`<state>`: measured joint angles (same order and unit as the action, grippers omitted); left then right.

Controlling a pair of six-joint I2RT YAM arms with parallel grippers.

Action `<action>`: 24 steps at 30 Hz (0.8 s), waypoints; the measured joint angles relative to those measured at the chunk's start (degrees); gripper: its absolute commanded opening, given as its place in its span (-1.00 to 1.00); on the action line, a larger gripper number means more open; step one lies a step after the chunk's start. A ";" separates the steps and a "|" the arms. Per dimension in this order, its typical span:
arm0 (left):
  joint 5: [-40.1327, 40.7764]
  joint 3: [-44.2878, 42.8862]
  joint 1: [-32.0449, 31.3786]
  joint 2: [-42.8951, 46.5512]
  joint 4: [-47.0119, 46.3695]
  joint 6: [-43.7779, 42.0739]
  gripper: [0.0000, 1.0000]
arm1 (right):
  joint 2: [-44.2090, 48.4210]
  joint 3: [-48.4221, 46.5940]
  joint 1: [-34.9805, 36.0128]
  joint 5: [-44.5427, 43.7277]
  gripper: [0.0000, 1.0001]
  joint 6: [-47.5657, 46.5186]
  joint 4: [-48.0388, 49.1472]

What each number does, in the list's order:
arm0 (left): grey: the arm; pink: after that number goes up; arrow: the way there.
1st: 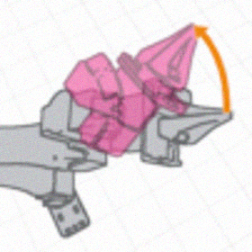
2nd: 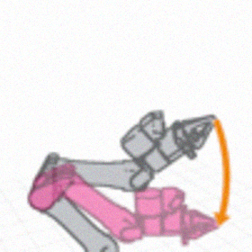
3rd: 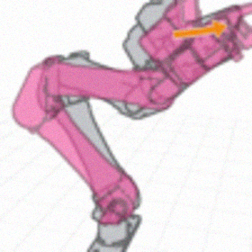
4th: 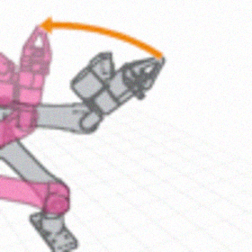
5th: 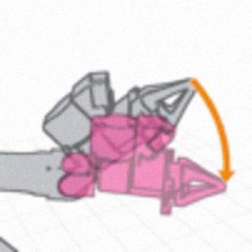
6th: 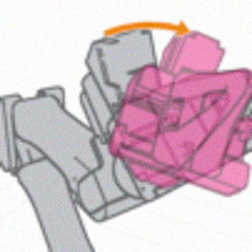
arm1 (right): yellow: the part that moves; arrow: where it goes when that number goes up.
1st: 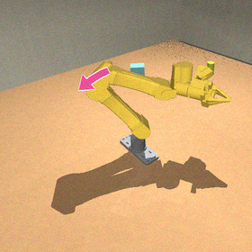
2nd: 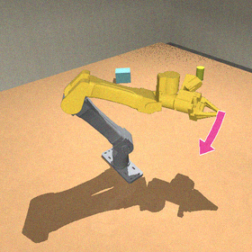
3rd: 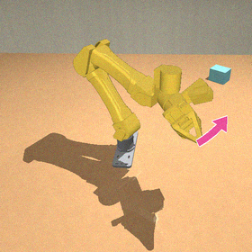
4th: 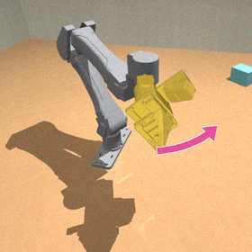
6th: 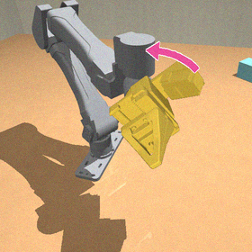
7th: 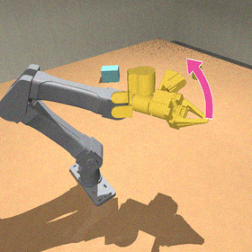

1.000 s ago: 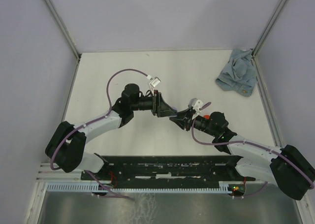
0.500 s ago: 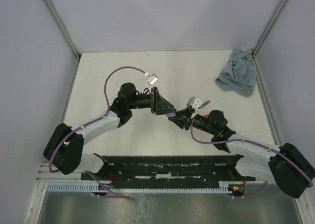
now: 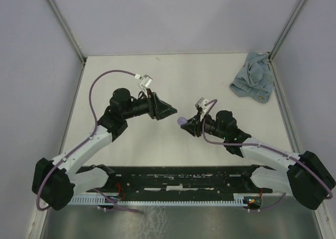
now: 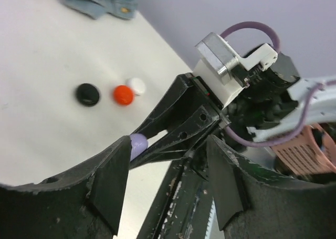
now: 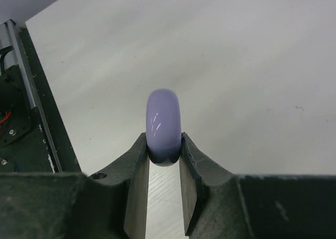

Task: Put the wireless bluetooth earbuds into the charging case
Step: Place the charging case at the center of the board.

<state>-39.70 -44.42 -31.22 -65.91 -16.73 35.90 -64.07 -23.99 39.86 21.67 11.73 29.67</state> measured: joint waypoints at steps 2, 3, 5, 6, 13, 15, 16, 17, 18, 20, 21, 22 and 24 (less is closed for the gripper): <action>5.01 -0.83 0.13 3.54 6.58 -2.58 0.39 | -0.26 -2.10 -0.39 -1.88 -0.90 1.07 -4.76; 8.24 -1.51 0.13 5.68 10.56 -4.09 0.40 | -0.28 -2.84 -0.68 -2.82 -0.90 1.70 -7.02; 14.45 -3.13 0.13 9.68 18.14 -6.73 0.43 | -0.28 -3.67 -1.36 -5.18 -0.90 3.08 -11.23; 16.85 -3.87 0.13 11.15 21.05 -7.87 0.44 | -0.28 -3.82 -1.73 -6.34 -0.90 3.67 -13.25; 36.24 -6.58 0.13 21.90 38.36 -16.52 0.69 | -2.10 -3.96 -5.11 -12.79 -0.86 8.68 -25.09; 42.71 -6.16 0.13 24.65 40.92 -18.88 0.76 | -3.39 -3.96 -6.21 -14.23 -0.83 10.34 -27.04; 45.55 -5.51 0.13 25.88 41.24 -19.85 0.77 | -4.20 -3.96 -6.86 -14.97 -0.82 11.45 -27.96; 46.34 -5.18 0.15 26.32 41.40 -20.09 0.77 | -4.59 -3.96 -7.19 -15.39 -0.80 11.98 -28.22; 48.33 -4.42 0.57 27.06 41.53 -20.76 0.78 | -5.42 -3.96 -7.87 -15.98 -0.78 13.00 -28.44; 51.01 -2.93 1.79 28.28 42.34 -21.46 0.80 | -7.02 -3.96 -8.83 -16.79 -0.70 14.64 -28.44; 52.30 -2.34 2.56 28.50 42.71 -21.66 0.80 | -7.98 -3.96 -9.31 -17.22 -0.66 15.61 -28.41; 53.18 -1.97 3.23 28.59 43.12 -21.81 0.80 | -8.87 -3.96 -9.60 -17.57 -0.61 16.28 -28.37; 53.92 -1.36 4.59 28.92 43.74 -22.05 0.80 | -10.99 -3.89 -10.08 -18.36 -0.51 17.99 -28.02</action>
<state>14.22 -45.78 -26.63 -36.99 27.00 13.85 -75.07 -27.88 29.78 3.31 29.71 1.65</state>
